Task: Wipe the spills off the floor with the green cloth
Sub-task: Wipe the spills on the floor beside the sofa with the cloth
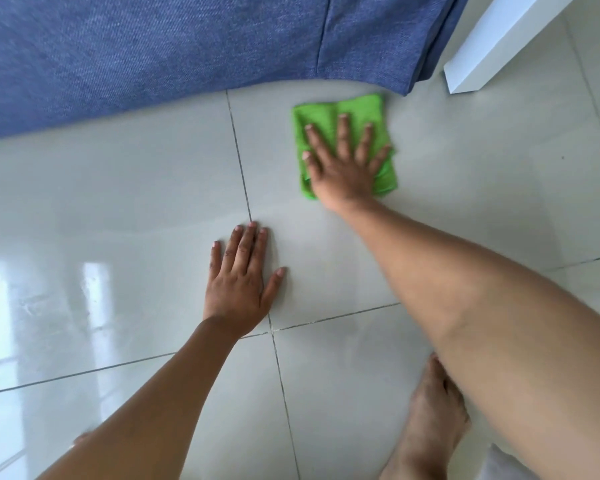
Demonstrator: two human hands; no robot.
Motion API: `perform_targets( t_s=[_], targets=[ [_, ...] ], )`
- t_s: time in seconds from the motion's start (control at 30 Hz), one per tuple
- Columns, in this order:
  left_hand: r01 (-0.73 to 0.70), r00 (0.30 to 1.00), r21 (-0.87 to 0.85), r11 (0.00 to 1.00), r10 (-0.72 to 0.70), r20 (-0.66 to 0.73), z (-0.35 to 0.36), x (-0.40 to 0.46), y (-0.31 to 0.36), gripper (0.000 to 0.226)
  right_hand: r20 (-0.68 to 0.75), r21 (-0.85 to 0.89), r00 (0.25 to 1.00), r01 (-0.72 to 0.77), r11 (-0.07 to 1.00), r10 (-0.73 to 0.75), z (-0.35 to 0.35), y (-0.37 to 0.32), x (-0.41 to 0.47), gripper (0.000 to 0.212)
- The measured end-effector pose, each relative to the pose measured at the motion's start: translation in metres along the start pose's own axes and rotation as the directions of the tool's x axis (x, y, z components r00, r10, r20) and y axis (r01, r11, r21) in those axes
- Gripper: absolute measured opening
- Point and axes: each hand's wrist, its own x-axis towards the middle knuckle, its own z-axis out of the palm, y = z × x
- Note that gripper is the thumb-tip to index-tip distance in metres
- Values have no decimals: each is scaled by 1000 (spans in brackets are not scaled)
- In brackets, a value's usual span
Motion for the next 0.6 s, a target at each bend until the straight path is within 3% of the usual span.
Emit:
perform_targets(
  t_s=[0.13,0.27,0.33,0.4,0.47,0.53,0.6],
  targets=[
    [95,995,-111,989,-99,-25,-8,-17,-16,67,49,-108,917,398,911,-395,24,-44,-66,51],
    [338,939,-130,932,-344,-27,-7,-72,-66,71,180,-179,655,756,630,-734,37,-4,-136,50],
    [435,899,-103,894,-438,-10,-3,-99,-93,74,246,-210,527,848,486,-814,34,34,-148,49],
    [546,835,-104,831,-550,-16,4,-120,-118,74,266,-252,475,874,416,-839,28,65,-138,48],
    [706,696,-159,691,-717,-24,10,-136,-140,73,238,-296,579,808,510,-780,20,76,-119,50],
    [828,527,-229,511,-850,7,15,-148,-155,73,160,-300,773,631,715,-614,16,67,-106,52],
    [869,444,-261,420,-895,38,19,-152,-163,75,89,-248,901,433,867,-425,22,34,-98,54]
  ],
)
